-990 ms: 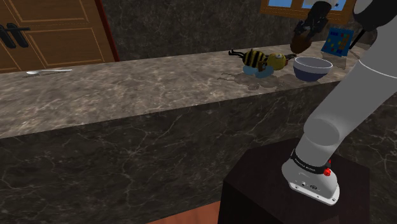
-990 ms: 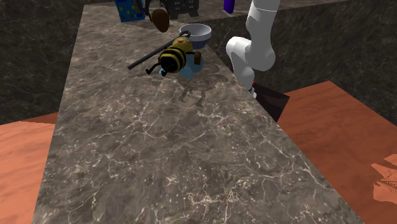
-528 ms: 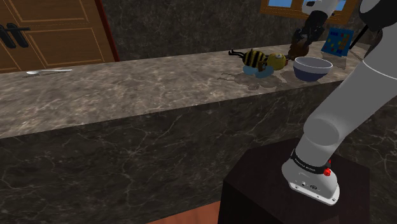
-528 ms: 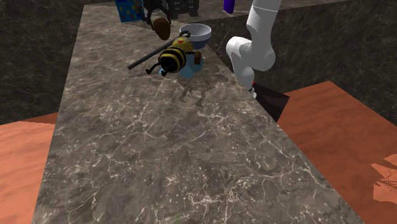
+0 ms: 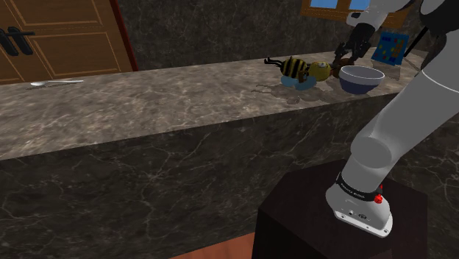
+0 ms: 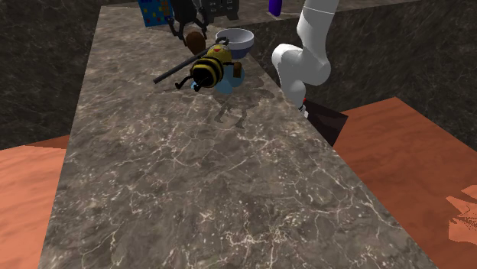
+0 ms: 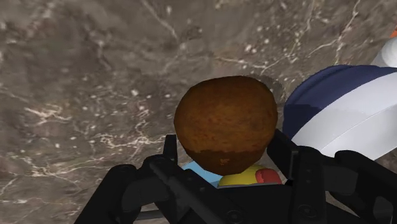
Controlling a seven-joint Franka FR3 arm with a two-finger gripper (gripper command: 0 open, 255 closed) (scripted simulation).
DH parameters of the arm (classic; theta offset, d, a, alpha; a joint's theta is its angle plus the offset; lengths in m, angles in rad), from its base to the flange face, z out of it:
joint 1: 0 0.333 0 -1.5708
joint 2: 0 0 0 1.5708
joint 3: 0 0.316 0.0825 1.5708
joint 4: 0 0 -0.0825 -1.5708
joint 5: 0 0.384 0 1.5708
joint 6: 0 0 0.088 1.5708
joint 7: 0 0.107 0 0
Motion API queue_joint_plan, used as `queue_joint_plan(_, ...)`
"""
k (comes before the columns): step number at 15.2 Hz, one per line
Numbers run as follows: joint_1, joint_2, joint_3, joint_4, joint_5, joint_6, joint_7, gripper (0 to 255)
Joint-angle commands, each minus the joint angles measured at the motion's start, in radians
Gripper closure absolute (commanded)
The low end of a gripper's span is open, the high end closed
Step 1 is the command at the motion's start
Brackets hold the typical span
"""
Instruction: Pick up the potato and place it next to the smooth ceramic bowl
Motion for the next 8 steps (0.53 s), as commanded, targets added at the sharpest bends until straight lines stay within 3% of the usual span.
queue_joint_plan(1,0.001,0.004,-0.001,-0.008,-0.001,0.005,-0.003,255)
queue_joint_plan(6,0.001,0.004,-0.001,-0.008,0.000,0.005,-0.003,255)
queue_joint_plan(7,0.000,0.003,0.000,-0.007,-0.001,0.004,-0.002,0)
queue_joint_plan(8,0.001,0.004,0.000,-0.007,0.000,0.004,-0.002,0)
